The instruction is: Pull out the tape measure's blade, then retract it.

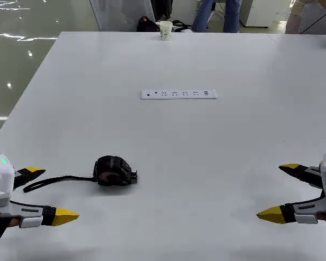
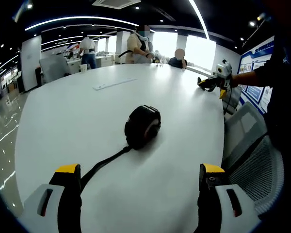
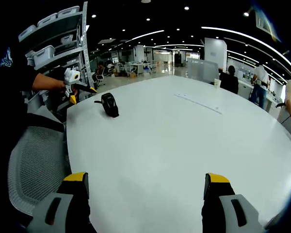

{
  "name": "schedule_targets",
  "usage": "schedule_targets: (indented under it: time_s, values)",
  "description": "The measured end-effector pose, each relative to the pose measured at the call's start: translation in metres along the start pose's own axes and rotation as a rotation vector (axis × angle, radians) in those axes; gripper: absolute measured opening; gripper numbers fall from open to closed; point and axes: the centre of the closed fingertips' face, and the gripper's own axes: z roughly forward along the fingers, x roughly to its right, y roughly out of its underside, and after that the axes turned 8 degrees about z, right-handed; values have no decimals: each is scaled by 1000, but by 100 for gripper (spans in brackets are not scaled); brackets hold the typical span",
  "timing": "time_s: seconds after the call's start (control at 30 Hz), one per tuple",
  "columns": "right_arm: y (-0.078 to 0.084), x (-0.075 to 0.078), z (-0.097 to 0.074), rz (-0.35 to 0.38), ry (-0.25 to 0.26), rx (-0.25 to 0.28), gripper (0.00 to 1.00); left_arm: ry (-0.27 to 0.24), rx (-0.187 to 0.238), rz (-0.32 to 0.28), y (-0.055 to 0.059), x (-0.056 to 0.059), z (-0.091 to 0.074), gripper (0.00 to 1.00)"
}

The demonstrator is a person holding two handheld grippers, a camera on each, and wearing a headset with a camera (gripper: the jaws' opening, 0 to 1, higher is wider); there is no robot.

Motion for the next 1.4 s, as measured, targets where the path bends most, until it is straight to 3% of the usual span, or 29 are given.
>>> schedule_targets:
  time_s: [0.2, 0.43, 0.53, 0.63, 0.83, 1.4]
  values:
    - [-4, 1, 8, -24, -11, -9, 99, 24, -41, 34, 0, -3, 7, 99]
    - [-16, 1, 19, -54, -28, -6, 99, 50, -61, 74, -6, -4, 14, 99]
    - [-14, -2, 25, -94, -46, -34, 99, 41, -64, 114, -11, -10, 17, 99]
    - [-15, -3, 30, -109, -53, -56, 99, 49, -65, 117, -15, -11, 19, 99]
    - [-21, -4, 40, -112, -69, -51, 99, 59, -104, 196, -17, -15, 27, 99]
    - [-48, -16, 72, -173, -127, -54, 99, 187, -179, 321, -39, -10, 50, 99]
